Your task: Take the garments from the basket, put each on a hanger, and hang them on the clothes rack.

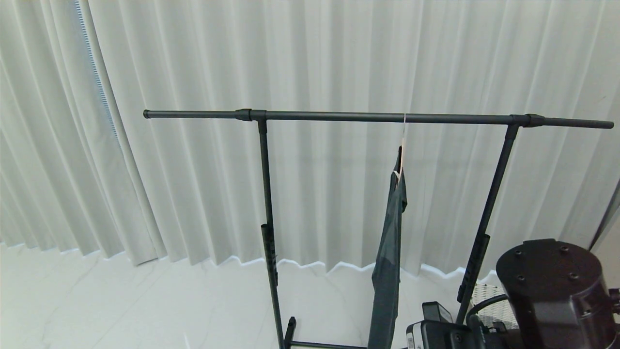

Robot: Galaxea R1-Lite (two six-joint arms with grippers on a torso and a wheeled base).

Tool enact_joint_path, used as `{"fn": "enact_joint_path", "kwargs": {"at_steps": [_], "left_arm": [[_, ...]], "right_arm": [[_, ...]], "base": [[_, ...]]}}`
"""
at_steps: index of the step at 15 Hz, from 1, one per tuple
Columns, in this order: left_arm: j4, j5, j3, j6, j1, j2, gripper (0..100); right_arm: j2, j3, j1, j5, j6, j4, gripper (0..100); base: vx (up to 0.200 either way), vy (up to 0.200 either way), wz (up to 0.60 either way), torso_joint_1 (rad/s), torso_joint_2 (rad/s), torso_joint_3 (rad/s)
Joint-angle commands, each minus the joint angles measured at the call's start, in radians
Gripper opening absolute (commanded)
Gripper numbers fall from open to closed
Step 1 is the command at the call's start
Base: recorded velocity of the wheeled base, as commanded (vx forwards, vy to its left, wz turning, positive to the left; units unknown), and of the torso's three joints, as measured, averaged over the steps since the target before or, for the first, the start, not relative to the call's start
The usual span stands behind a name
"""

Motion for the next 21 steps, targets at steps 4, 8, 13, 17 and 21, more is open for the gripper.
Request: {"fn": "enact_joint_path", "kwargs": {"at_steps": [4,8,13,17,21], "left_arm": [[0.0,0.001,-0.003,-0.004,0.024,-0.004,100],[-0.112,0.002,0.0,-0.004,0.079,0.001,100],[-0.145,0.007,0.03,-0.001,0.118,-0.036,100],[-0.145,0.007,0.095,-0.003,0.28,-0.097,100],[-0.145,-0.001,0.185,-0.004,0.474,-0.186,100]], "right_arm": [[-0.082,0.001,-0.01,-0.001,0.002,0.001,0],[-0.138,0.009,-0.082,-0.003,0.002,0.021,0],[-0.191,0.015,-0.312,0.025,0.002,0.035,0],[-0.233,0.016,-0.366,0.047,0.001,0.035,0],[-0.25,0.016,-0.364,0.054,-0.001,0.035,0]], "base": [[0.0,0.0,0.0,0.0,0.0,0.0],[0.0,0.0,0.0,0.0,0.0,0.0],[0.0,0.0,0.0,0.0,0.0,0.0],[0.0,0.0,0.0,0.0,0.0,0.0],[0.0,0.0,0.0,0.0,0.0,0.0]]}}
